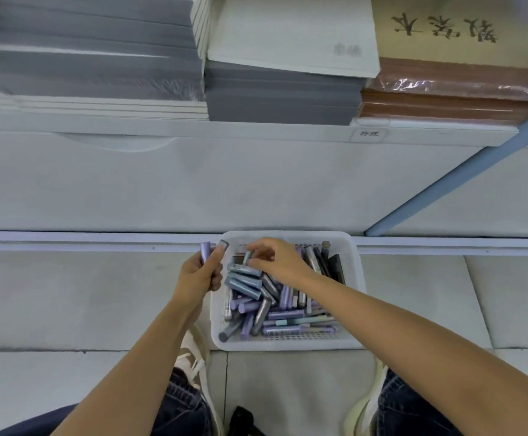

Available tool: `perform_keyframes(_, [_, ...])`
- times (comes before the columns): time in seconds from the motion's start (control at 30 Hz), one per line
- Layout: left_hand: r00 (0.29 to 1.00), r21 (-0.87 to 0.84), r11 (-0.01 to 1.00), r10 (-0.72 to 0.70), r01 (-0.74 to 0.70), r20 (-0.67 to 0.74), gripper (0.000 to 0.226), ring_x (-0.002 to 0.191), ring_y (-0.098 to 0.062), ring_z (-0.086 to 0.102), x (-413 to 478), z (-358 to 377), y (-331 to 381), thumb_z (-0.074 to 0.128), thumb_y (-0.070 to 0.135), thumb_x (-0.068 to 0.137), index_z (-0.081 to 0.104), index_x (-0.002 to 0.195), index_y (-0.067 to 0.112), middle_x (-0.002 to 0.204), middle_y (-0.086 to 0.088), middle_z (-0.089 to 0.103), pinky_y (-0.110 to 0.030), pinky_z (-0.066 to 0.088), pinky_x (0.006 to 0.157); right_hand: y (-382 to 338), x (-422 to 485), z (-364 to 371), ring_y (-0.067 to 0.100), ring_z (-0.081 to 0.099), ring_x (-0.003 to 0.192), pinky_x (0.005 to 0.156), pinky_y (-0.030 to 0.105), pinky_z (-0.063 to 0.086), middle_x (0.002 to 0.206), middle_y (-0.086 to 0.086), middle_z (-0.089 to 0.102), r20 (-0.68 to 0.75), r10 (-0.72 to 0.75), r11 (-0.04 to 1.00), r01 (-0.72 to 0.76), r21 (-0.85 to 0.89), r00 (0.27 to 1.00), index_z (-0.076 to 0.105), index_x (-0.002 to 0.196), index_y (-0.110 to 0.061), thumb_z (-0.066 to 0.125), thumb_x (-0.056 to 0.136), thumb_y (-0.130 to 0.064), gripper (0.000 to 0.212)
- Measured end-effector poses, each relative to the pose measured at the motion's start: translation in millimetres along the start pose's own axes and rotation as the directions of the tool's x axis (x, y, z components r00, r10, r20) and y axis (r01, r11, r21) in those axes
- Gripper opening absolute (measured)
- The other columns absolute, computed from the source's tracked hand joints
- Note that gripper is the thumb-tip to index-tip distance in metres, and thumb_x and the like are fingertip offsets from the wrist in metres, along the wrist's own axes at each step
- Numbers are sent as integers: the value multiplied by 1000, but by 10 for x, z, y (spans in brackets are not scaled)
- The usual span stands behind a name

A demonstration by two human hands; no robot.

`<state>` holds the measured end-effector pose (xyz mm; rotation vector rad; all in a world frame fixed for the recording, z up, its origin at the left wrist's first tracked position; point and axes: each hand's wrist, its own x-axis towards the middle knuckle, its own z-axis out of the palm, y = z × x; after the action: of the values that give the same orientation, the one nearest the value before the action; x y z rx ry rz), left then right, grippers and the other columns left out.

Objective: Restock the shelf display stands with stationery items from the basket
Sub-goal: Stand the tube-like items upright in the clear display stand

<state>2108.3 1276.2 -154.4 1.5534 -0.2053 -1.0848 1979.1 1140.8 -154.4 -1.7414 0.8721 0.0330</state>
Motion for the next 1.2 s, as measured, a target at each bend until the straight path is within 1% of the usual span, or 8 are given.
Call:
perform_keyframes(0.07, [999, -28, 999, -24, 23, -34, 20, 53, -11, 44, 24, -116, -35, 63, 28, 92, 57, 81, 13, 62, 0, 48, -21, 43, 54, 29, 59, 141, 19, 56, 106, 95, 36, 47, 119, 8, 60, 81, -27, 968, 46, -246, 996, 59, 127, -13, 74, 83, -32, 50])
perform_keyframes(0.17, [998, -12, 999, -47, 47, -28, 23, 56, -9, 53, 41, -182, -128, 64, 31, 90, 62, 83, 9, 63, 2, 58, -21, 50, 60, 69, 128, 378, 26, 47, 113, 96, 37, 41, 125, 11, 47, 172, -32, 786, 131, -604, 985, 50, 132, -12, 73, 79, -45, 67])
perform_keyframes(0.27, [994, 3, 996, -85, 85, -71, 19, 55, -10, 56, 51, -202, -198, 64, 24, 91, 62, 82, 7, 62, -1, 61, -23, 51, 60, 145, 141, 546, 30, 43, 120, 100, 37, 37, 133, 14, 42, 184, -15, 706, 141, -694, 983, 40, 136, -6, 72, 80, -38, 72])
perform_keyframes(0.53, [975, 32, 985, -160, 167, -156, 12, 48, -13, 51, 44, -177, -220, 55, 0, 90, 55, 82, 9, 57, -3, 53, -25, 49, 49, 207, 84, 443, 25, 55, 89, 67, 30, 35, 111, 12, 57, 152, 36, 891, 38, -453, 988, 44, 123, -8, 59, 92, -34, 43])
perform_keyframes(0.7, [966, 26, 973, -226, 231, -129, 15, 40, -10, 34, 6, -80, -226, 63, 14, 92, 56, 79, 10, 58, -1, 40, -21, 32, 39, 171, 12, 302, 27, 55, 108, 93, 41, 46, 123, 9, 54, 94, 83, 977, -62, -205, 992, 39, 134, -10, 58, 94, -38, 52])
perform_keyframes(0.8, [965, 84, 964, -246, 254, -94, 33, 40, -10, 28, -37, 66, -212, 72, 34, 86, 56, 70, 10, 52, 1, 39, -20, 25, 38, 114, -68, 240, 23, 56, 101, 86, 37, 47, 116, 6, 56, 45, 22, 994, -17, -112, 999, 44, 129, -13, 64, 90, -40, 51])
perform_keyframes(1.03, [952, -9, 962, -271, 272, -142, 30, 32, -10, 35, -55, 373, -165, 69, 24, 89, 53, 71, 7, 47, -5, 44, -18, 31, 34, 9, -252, 183, 18, 55, 89, 80, 34, 48, 102, 10, 54, 140, -39, 994, 24, 103, 989, 44, 127, -9, 52, 99, -29, 35])
perform_keyframes(1.2, [948, -107, 967, -249, 232, -200, 29, 49, -15, 61, -72, 425, -168, 65, 30, 92, 62, 78, 5, 63, -8, 66, -24, 49, 48, -18, -309, 129, 24, 59, 86, 82, 39, 51, 105, 19, 59, 105, 103, 951, -129, 281, 989, 46, 130, -5, 40, 104, -26, 34])
